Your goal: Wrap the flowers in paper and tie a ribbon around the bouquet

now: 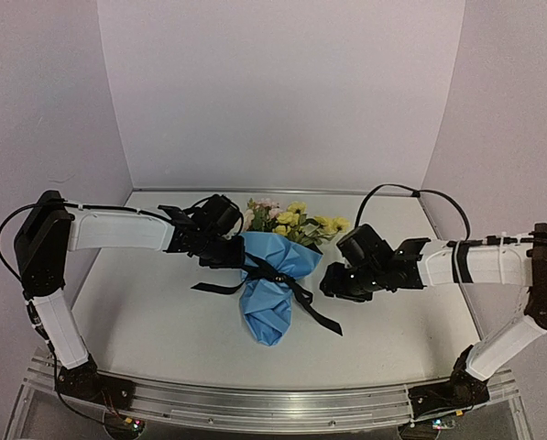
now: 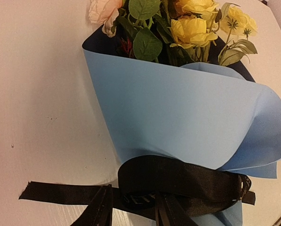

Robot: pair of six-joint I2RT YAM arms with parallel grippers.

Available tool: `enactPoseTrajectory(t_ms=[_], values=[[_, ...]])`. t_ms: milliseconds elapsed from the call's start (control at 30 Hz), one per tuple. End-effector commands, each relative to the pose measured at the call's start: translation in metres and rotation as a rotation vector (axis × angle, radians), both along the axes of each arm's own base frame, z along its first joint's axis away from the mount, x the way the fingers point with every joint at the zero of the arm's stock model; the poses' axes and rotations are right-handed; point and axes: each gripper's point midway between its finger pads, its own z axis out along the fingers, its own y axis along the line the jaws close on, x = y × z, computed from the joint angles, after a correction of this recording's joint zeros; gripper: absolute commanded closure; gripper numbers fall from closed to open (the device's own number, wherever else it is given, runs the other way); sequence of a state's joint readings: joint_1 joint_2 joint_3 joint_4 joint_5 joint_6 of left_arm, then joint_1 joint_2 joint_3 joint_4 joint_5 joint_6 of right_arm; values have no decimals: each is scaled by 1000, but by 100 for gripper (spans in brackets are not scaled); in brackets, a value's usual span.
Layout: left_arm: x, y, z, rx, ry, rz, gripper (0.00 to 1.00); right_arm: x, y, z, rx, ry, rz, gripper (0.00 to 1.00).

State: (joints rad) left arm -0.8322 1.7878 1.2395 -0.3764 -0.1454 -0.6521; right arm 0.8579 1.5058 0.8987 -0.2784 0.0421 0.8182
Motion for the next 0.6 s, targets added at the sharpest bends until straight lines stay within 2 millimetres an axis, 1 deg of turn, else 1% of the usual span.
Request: enactPoseTrajectory(t_ms=[0,67,267,400,500,567], values=[[0,0,-2,9,-1,0,67,0,41,16,6,-76,153,48],[0,-2,-3,6,2,-4,68,-2,49,13,-5,-89,186,46],[0,-4,-3,0,-1,-11,71,-7,63,-3,-69,-123,257,44],[0,-4,-4,-1,1,-15,71,-11,72,-18,-116,-118,290,44],[-1,-5,-5,-3,4,-15,71,-11,75,-27,-145,-118,290,44],[-1,-5,-6,-2,5,-17,71,-7,74,-31,-172,-128,270,43]])
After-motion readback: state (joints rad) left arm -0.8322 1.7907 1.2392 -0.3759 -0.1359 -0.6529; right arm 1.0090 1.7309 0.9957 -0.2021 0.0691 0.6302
